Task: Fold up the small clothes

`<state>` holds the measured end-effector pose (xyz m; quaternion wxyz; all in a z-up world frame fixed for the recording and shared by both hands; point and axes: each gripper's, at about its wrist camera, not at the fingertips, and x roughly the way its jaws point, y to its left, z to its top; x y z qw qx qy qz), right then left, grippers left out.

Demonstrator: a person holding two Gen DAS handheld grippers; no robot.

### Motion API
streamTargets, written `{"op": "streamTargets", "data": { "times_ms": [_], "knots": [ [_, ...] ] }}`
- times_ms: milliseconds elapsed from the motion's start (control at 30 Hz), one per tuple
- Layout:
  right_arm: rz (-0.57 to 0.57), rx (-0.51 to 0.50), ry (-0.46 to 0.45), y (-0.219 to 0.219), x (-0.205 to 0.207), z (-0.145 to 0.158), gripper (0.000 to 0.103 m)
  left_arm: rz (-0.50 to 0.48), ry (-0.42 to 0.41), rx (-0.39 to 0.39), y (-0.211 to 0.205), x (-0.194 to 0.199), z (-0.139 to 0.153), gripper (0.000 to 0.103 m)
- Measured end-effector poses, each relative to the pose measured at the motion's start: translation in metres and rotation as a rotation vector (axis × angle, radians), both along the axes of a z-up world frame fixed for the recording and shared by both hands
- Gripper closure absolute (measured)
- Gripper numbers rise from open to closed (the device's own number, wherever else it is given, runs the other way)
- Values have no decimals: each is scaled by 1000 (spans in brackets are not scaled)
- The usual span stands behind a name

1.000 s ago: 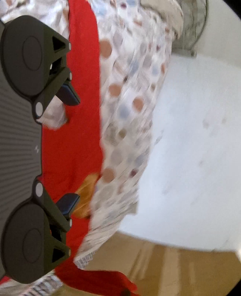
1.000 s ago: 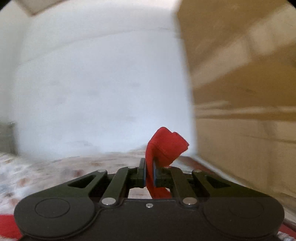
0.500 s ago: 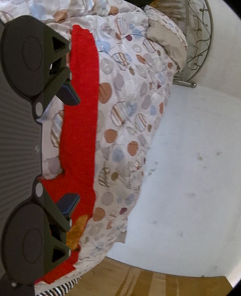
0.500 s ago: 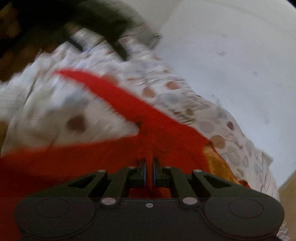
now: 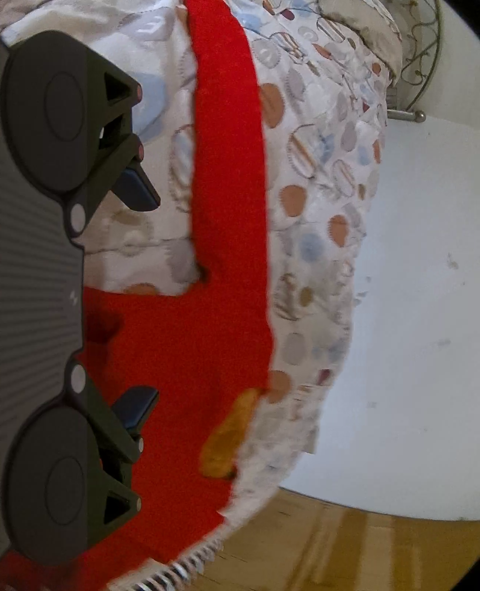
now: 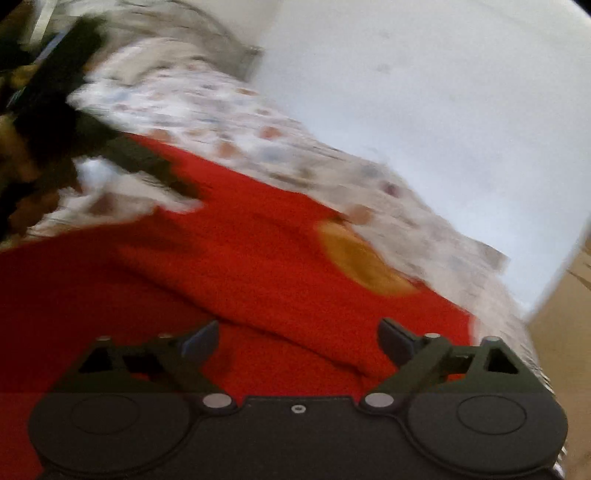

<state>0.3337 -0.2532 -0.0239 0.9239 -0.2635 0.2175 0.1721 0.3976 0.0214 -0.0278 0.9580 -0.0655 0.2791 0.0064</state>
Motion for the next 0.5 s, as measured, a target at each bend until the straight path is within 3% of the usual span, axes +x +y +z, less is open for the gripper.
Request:
{"op": "streamTargets", "data": {
  "times_ms": [100,233,267,500],
  "knots": [
    [-155,-44,-36,-38,16,-4,14,17,39,57,-8,-1,-18,1],
    [-345,-80,-59,-79,52,-13,48,35,14,27,-8,-6,-32,0],
    [-368,-88,-52,-85,62,-17,52,36,9,20,-8,-8,-33,0],
    [-302,-244,-40,-86,108,-46,55,36,-10,7,-5,-14,-37,0]
  ]
}}
